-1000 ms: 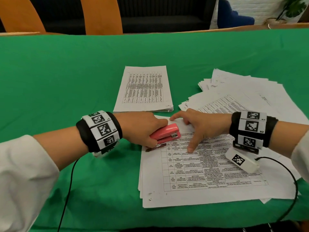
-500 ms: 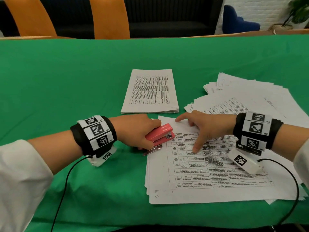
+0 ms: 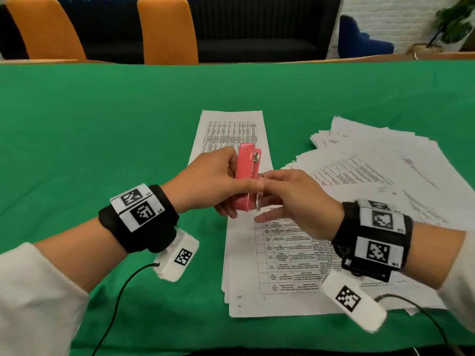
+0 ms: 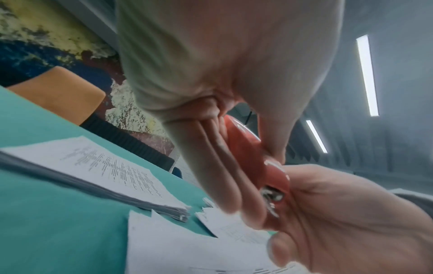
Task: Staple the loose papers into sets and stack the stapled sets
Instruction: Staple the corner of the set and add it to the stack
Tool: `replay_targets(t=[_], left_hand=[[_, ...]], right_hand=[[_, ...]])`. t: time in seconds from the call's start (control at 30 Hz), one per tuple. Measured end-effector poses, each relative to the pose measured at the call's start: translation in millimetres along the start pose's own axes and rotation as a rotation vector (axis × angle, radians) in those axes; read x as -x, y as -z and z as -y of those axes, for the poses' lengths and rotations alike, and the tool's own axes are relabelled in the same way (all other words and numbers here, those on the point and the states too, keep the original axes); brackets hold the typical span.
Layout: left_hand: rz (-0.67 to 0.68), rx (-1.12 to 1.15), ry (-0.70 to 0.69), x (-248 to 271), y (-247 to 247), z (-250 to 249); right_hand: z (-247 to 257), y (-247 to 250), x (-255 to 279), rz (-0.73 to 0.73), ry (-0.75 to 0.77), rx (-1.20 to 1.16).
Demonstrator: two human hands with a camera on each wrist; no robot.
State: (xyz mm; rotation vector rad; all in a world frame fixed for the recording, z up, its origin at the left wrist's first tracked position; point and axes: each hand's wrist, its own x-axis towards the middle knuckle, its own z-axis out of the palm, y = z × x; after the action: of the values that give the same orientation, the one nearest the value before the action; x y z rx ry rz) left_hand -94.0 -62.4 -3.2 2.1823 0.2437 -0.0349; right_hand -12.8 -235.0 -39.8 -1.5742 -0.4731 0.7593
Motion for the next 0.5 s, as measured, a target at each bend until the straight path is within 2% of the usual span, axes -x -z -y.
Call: replay_targets(t=[0.13, 0.27, 0.4, 0.5], left_hand=[[-0.119, 0.057, -0.003, -0.2, -3.1, -2.7], [-0.19, 0.099, 0.028, -3.1, 1.6, 2.0], [-0.205, 0.088, 0.052, -3.8, 19.3, 5.5], [-0.126, -0.005, 0.126, -4.2, 41.5, 12.4]], right_hand=[[-3.7, -4.4, -7.8, -0.105, 0.013, -0.027], [-3.9, -6.5, -10.1, -0.062, 0.008, -0.065], [0.6, 0.3, -7.2, -0.009, -0.011, -0.039], [0.6, 13.8, -0.9, -0.011, -0.015, -0.028]])
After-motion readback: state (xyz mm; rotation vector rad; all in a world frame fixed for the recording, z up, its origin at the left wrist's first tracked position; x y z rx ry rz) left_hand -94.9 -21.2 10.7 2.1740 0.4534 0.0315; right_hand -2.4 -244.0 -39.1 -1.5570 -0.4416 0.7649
